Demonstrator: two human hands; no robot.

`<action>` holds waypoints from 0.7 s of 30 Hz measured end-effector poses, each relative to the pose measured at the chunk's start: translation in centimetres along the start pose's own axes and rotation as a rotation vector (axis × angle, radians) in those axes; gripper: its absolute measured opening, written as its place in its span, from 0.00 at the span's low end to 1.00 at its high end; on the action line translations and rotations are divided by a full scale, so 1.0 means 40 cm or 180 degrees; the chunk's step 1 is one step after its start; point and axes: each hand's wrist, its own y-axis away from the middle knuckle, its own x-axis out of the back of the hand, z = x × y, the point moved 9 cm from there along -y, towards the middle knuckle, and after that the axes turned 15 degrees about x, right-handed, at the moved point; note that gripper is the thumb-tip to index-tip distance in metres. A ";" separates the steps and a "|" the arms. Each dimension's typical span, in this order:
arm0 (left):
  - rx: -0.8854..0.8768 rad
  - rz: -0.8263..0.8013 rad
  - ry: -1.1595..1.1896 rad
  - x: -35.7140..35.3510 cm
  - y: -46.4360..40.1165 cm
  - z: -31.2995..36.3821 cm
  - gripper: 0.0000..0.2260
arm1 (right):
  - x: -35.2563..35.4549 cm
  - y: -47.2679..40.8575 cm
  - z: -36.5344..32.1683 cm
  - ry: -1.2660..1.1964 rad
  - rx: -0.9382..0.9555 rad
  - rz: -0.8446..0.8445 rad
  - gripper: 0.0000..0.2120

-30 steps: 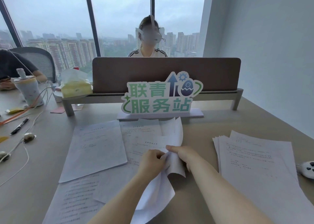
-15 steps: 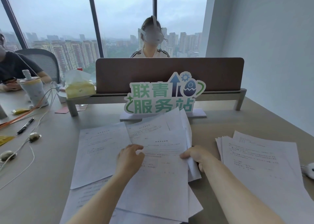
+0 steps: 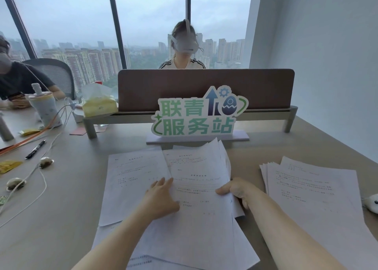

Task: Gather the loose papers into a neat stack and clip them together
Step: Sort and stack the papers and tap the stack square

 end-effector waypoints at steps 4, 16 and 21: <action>-0.0201 0.0165 -0.0120 0.019 0.000 0.001 0.24 | -0.004 0.012 -0.003 -0.0061 0.0038 -0.0002 0.08; -0.0195 0.1156 0.0460 0.090 0.005 -0.047 0.16 | 0.001 0.022 0.003 -0.0253 0.0088 0.0235 0.06; -0.0799 0.1470 0.0753 0.106 0.075 0.043 0.15 | -0.004 0.019 0.007 -0.0302 0.0008 0.0261 0.11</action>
